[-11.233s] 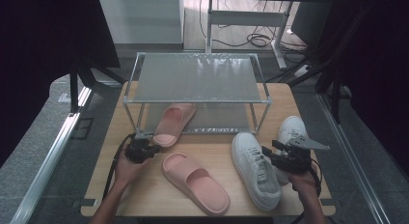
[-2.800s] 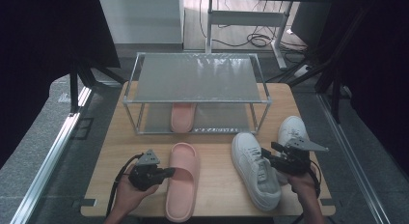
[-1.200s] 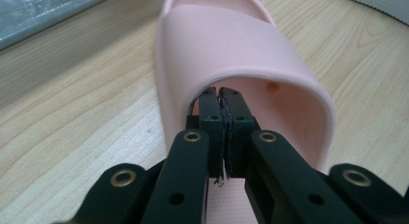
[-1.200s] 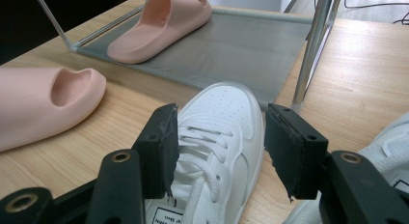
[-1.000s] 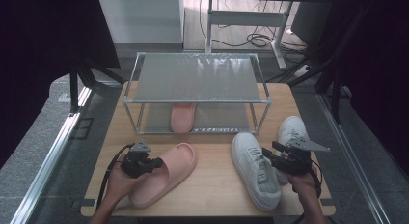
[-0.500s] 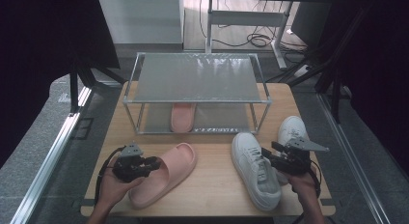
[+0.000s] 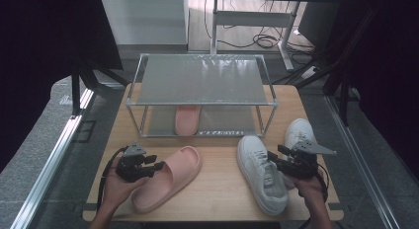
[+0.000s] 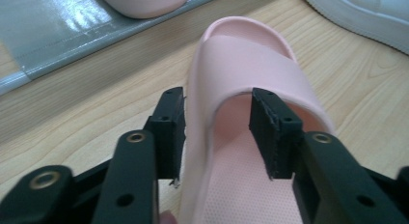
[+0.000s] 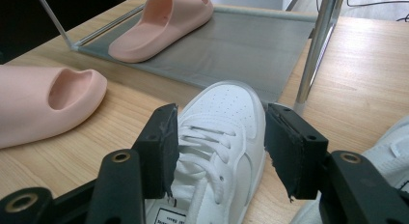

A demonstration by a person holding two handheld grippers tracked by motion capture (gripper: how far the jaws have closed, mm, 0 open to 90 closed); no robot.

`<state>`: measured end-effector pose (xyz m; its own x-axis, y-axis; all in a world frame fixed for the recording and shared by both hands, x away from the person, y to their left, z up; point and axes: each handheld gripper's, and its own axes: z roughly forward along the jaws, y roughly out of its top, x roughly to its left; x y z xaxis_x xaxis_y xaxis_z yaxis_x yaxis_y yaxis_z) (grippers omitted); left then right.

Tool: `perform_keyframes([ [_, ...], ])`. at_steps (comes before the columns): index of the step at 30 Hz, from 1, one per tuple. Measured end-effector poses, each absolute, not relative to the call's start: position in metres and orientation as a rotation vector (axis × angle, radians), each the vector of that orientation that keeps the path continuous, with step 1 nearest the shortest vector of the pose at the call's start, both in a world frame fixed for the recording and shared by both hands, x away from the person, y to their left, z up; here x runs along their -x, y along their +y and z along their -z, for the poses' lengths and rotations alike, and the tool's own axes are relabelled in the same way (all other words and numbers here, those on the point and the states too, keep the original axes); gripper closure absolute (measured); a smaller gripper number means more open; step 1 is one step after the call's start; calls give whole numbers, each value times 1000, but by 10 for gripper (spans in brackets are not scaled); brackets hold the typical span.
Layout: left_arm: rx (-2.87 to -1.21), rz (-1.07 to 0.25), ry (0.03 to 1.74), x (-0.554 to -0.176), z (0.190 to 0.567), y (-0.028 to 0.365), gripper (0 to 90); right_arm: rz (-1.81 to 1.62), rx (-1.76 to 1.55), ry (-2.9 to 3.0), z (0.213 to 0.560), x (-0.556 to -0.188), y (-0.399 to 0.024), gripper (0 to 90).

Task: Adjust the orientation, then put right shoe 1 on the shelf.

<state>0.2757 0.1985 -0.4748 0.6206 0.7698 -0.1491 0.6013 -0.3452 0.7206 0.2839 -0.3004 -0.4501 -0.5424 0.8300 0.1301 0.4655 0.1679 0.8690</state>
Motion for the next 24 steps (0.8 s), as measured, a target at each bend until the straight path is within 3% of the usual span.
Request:
perform_keyframes([
  [24, -2077, -271, 1068, -276, 476, 196, 554, -1333, -1213, 2073, 447, -282, -299, 469],
])
